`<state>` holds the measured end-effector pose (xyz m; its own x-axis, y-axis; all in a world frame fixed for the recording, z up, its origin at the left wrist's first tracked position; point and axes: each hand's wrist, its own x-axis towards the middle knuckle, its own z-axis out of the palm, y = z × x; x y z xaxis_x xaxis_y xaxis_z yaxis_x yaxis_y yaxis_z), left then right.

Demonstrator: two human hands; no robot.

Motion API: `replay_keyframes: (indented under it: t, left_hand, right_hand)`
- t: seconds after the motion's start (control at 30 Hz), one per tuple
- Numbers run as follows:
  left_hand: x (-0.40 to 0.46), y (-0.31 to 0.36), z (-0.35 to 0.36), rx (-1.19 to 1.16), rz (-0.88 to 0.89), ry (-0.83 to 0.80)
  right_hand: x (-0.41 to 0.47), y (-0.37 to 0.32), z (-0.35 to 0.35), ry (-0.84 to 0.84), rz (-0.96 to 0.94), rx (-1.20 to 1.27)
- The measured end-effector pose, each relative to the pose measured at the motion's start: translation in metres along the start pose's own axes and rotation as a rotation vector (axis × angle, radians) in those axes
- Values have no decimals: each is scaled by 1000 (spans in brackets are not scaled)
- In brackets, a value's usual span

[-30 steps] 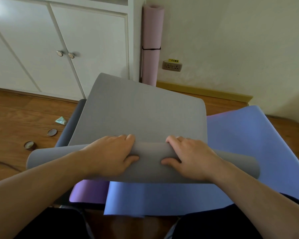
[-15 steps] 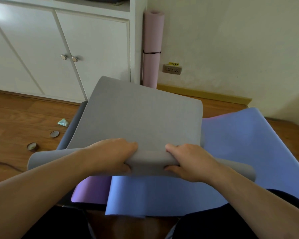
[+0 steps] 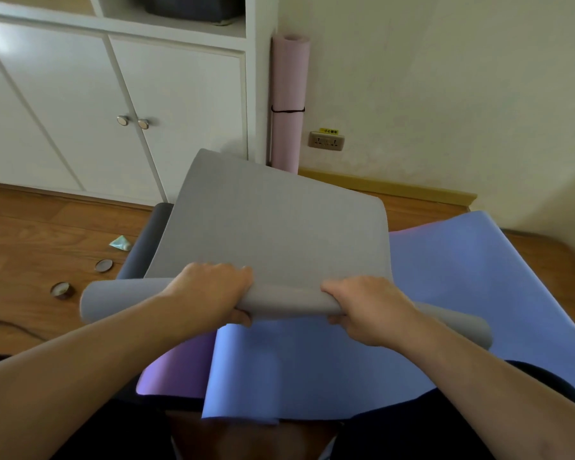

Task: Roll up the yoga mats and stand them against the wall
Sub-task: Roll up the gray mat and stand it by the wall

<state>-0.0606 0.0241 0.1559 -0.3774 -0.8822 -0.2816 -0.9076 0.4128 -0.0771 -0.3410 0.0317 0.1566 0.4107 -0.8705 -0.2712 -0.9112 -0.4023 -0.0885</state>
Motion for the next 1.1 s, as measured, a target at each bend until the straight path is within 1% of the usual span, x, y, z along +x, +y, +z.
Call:
replay_keyframes:
  t: [0.13,0.2,0.33,0.4,0.47,0.5,0.57,0.6,0.67,0.73,0.77,0.87,0.97,1.1]
  left_hand:
    - [1,-3,7,-133,22,-79]
    - [1,-9,4,-175,47,-100]
    - [-9,-20,-4,-281,100,-96]
    - [-12,-21,-6,-331,114,-86]
    - [-11,-21,-9,-293,123,-71]
    - [-8,-20,-9,-244,120,-48]
    - [-3,-16,-9,-161,71,50]
    - [-1,-13,-9,-152,32,106]
    - [1,-6,-7,-173,-39,174]
    - [4,-1,-3,-193,-71,188]
    - [5,0,0,-201,-78,185]
    - [10,-3,2,-205,-31,148]
    - [10,-8,1,-187,40,82]
    - [6,-9,0,-104,92,45]
  right_hand:
    - [5,-5,3,103,36,-78]
    - [6,-4,4,132,40,-42]
    - [5,6,2,89,-82,97]
    - [4,10,3,112,-110,82]
    - [4,14,7,166,-153,50]
    - [5,16,8,205,-168,42]
    - [7,17,11,300,-171,32]
    - [9,15,12,340,-151,40]
    - [12,11,13,387,-41,63]
    - [13,8,10,360,79,106]
    - [13,7,8,342,100,120]
    - [13,6,3,312,58,92]
    - [12,2,3,229,4,-22]
    - [9,1,5,104,-29,-29]
